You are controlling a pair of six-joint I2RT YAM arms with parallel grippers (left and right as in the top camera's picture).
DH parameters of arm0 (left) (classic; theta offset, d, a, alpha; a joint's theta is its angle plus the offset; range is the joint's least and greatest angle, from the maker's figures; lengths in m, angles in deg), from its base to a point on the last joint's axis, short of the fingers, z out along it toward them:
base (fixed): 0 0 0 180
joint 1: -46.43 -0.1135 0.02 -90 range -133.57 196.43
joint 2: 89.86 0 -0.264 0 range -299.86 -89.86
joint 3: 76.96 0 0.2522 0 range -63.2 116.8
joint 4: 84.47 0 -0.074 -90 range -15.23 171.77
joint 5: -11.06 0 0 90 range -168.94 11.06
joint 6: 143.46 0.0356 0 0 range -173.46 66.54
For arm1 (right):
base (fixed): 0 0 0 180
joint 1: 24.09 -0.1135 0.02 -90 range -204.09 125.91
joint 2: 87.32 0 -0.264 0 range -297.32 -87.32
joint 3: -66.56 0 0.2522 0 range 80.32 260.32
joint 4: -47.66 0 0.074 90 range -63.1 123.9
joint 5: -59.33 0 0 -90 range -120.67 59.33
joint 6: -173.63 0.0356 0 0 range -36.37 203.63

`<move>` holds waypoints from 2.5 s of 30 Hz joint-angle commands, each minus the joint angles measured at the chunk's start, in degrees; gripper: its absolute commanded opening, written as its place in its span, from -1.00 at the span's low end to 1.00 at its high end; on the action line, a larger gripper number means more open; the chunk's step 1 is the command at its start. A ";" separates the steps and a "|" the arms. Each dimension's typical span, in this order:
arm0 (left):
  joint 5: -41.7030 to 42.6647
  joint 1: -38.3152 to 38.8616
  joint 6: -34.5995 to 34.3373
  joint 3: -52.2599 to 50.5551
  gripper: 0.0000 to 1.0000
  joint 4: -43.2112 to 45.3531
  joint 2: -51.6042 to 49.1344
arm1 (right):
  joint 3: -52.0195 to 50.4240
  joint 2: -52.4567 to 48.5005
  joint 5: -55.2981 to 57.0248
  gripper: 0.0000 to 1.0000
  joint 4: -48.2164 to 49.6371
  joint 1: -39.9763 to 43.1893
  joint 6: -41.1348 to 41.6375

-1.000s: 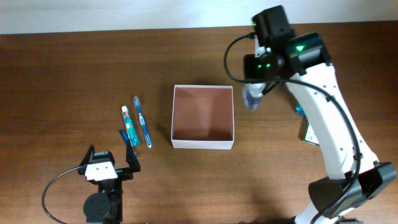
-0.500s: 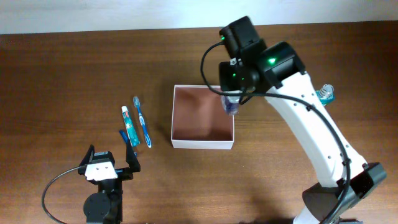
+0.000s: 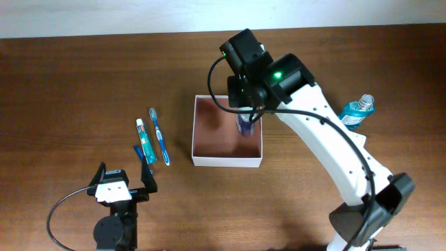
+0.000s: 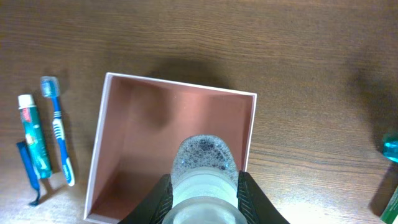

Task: Pack container
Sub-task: 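Lift the soap bottle and carry it left over the box, then lower the soap bottle into the box and open the right gripper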

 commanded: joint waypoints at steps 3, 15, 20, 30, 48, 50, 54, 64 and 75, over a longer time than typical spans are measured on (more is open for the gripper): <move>-0.63 -0.31 -0.76 -0.31 0.99 0.13 0.50 | 0.92 -1.62 4.04 -0.46 0.76 -0.15 2.58; -0.63 -0.31 -0.74 -0.31 0.99 0.13 0.50 | 0.55 -5.88 5.05 -0.47 1.25 -0.15 4.11; -0.63 -0.31 -0.74 -0.31 0.99 0.11 0.50 | 0.55 -7.37 7.19 -0.46 1.44 -0.09 5.60; -0.63 -0.31 -0.76 -0.31 0.99 0.11 0.50 | 0.55 -8.46 8.04 -0.46 1.57 -0.02 6.64; -0.63 -0.31 -0.76 -0.31 0.99 0.11 0.50 | 0.55 -11.50 8.04 -0.46 1.66 3.15 7.67; -0.63 -0.31 -0.74 -0.31 0.99 0.11 0.50 | 0.55 -11.54 8.04 -0.46 1.73 3.74 7.67; -0.63 -0.31 -0.74 -0.31 0.99 0.11 0.50 | 0.55 -11.56 8.04 -0.46 2.73 4.44 6.34; -0.63 -0.31 -0.76 -0.31 0.99 0.11 0.50 | 0.55 -11.87 8.02 -0.46 5.75 4.42 2.58; -0.63 -0.31 -0.76 -0.31 0.99 0.11 0.50 | 0.55 -11.89 8.02 -0.46 6.38 4.42 -0.79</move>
